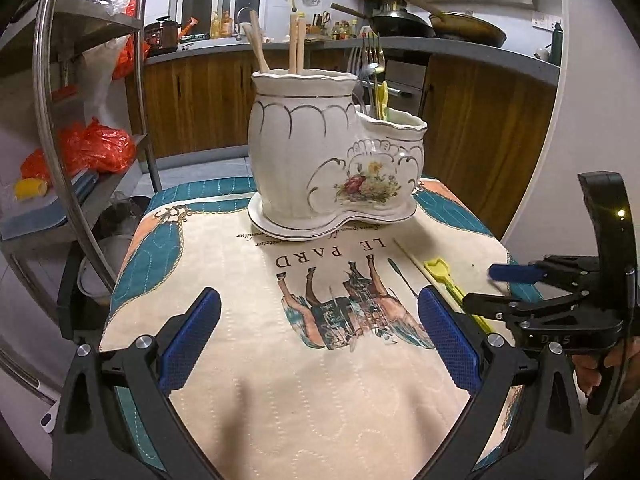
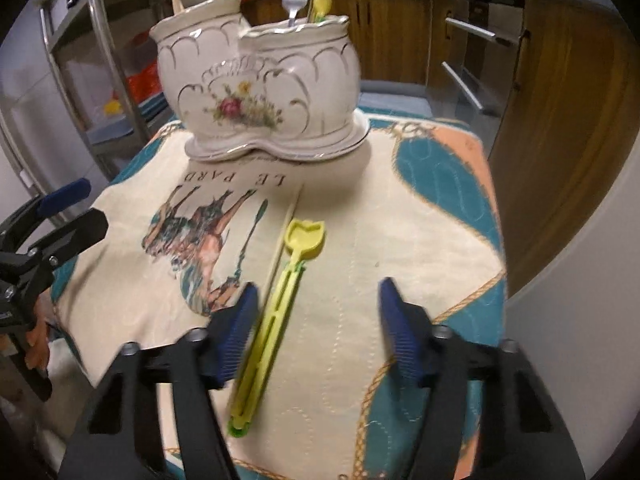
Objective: Organize utensils
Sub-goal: 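Open both tools and withdraw them back over the table, then grasp the yellow plastic spoon with the right tool while the left tool grasps a chopstick, then lower the chopstick into the tall cup while the right tool drops the yellow spoon into the small cup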
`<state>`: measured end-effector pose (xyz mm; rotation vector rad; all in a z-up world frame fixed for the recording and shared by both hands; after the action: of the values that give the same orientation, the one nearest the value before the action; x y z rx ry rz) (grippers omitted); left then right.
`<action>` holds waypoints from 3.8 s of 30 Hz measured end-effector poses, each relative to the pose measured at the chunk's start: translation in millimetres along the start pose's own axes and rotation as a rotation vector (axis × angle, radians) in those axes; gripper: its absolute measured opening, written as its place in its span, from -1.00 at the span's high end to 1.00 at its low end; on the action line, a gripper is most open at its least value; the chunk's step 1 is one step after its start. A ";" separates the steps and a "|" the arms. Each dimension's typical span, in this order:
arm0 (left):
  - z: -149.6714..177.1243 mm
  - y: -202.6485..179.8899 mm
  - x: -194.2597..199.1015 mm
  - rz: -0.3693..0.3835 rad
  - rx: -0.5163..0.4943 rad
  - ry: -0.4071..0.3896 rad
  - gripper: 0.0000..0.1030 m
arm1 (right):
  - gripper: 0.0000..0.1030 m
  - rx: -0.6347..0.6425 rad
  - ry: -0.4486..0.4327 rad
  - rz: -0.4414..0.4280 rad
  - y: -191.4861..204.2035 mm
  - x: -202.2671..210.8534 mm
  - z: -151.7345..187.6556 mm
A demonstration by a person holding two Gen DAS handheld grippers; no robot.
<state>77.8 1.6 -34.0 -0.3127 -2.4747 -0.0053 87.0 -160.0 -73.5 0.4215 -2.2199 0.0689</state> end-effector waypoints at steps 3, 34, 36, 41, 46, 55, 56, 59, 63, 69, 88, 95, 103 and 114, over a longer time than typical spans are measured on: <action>0.3 -1.3 -0.3 0.003 -0.003 0.003 -0.89 | 0.24 0.019 0.006 -0.015 7.1 -1.1 1.2; 6.8 -84.1 -42.9 0.054 -0.061 0.222 -0.44 | 0.79 -0.063 -0.049 -0.029 -47.8 23.6 -8.0; 11.4 -96.9 -50.5 0.067 -0.067 0.255 -0.27 | 0.79 -0.067 -0.055 -0.035 -50.0 26.1 -5.4; 22.6 -117.0 -67.6 0.052 -0.103 0.318 0.27 | 0.79 -0.065 -0.062 -0.049 -52.7 28.3 -0.6; 19.7 -114.8 -72.0 0.021 -0.126 0.326 0.84 | 0.79 -0.056 -0.065 -0.073 -47.5 30.0 2.3; 16.0 -82.6 -45.4 0.051 -0.213 0.354 0.92 | 0.79 0.001 -0.025 -0.109 -29.2 26.5 9.4; 17.4 -75.8 -40.8 0.053 -0.224 0.363 0.92 | 0.79 0.009 -0.018 -0.112 -27.4 25.6 10.4; 22.8 -64.8 -32.6 0.054 -0.265 0.385 0.92 | 0.79 0.043 0.022 -0.136 -18.0 20.5 15.2; 34.5 -49.4 -24.0 0.046 -0.333 0.412 0.92 | 0.79 0.104 0.053 -0.142 -5.9 17.9 17.3; 43.0 -31.8 -24.5 0.055 -0.299 0.438 0.92 | 0.79 0.152 0.110 -0.126 -0.5 11.6 19.7; 37.7 -37.3 -36.1 0.060 -0.246 0.421 0.62 | 0.71 0.214 0.140 -0.086 5.8 6.7 17.4; 38.3 -35.4 -34.2 0.083 -0.258 0.415 0.92 | 0.79 0.232 0.130 -0.076 8.2 7.9 17.4; 17.7 -18.4 -11.2 0.115 -0.223 0.269 0.92 | 0.79 0.176 0.014 -0.125 3.3 24.4 -4.0; -75.9 3.9 33.6 0.150 -0.125 -0.112 0.92 | 0.79 0.093 -0.321 -0.177 2.9 64.8 -88.0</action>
<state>98.2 6.8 46.4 -0.5655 -2.5606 -0.0815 114.2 -158.2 32.3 0.7212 -2.4885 0.0098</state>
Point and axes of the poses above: each gripper's, at about its wrist camera, not at the fingertips, and x roughly against the way its jaws point, y to its left, z to its underside, the point moved 6 cm from there along -x, roughly the way its jaws point, and after that the axes turned 1 degree about x, right-handed, at the moved point
